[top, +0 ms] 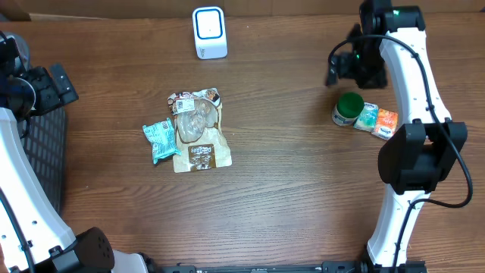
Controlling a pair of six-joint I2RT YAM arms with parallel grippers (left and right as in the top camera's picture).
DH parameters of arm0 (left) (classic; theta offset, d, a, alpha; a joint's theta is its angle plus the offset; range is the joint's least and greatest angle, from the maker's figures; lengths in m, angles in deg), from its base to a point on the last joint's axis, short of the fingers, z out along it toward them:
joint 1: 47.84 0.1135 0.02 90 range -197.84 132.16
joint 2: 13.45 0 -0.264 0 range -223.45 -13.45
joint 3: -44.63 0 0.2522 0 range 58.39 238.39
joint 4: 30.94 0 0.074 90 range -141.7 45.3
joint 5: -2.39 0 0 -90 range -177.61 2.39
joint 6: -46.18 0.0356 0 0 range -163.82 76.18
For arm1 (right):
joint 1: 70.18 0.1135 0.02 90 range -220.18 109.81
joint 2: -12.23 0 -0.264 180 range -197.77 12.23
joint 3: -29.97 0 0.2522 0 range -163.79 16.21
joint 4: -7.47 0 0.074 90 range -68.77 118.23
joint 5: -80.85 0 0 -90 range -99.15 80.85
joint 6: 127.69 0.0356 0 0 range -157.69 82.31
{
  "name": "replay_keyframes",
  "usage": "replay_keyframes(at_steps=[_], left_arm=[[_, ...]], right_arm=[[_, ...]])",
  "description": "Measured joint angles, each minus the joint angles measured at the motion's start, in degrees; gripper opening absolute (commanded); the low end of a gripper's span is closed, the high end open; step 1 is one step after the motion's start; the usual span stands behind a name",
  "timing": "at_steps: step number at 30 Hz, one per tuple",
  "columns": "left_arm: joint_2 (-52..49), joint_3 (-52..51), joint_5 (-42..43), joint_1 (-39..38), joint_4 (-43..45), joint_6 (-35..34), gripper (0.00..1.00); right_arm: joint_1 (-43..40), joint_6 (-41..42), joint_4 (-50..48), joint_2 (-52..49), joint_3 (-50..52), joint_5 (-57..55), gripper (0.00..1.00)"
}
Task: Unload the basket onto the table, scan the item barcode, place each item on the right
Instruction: 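Move the right gripper to the clear mushroom bag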
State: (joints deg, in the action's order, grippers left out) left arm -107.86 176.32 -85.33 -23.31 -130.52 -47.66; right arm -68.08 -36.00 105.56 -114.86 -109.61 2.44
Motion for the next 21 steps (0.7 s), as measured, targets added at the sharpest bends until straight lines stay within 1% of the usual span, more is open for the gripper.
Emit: replay_keyframes(at_steps=[3, 7, 10, 11, 14, 18, 21], left_arm=[[0.0, 0.0, 0.0, 0.0, 0.0, 0.0, 1.0], [0.0, 0.0, 0.0, 0.0, 0.0, 0.0, 1.0], [0.0, 0.0, 0.0, 0.0, 0.0, 0.0, 0.99], [0.0, 0.0, 0.0, 0.0, 0.0, 0.0, 0.99], [0.0, 0.0, 0.0, 0.0, -0.02, 0.0, 0.99], [0.0, 0.0, 0.0, 0.0, 0.0, 0.0, 1.0], [0.0, 0.0, 0.0, 0.0, 0.0, 0.0, 0.99]], right_arm=[[2.16, -0.04, -5.05, 0.0, -0.02, 10.71, 1.0], [6.08, 0.02, -11.72, 0.04, 1.27, 17.57, 1.0], [9.62, 0.04, -13.92, 0.0, 3.74, 19.96, 1.0], [10.82, 0.09, -14.84, -0.04, 4.59, 20.48, 0.97], [14.38, 0.92, -18.53, -0.2, 7.52, 21.64, 0.92], [18.16, 5.42, -27.02, -0.81, 13.2, 22.29, 0.86], [20.15, 9.07, -32.89, -1.62, 17.86, 22.53, 0.84]])
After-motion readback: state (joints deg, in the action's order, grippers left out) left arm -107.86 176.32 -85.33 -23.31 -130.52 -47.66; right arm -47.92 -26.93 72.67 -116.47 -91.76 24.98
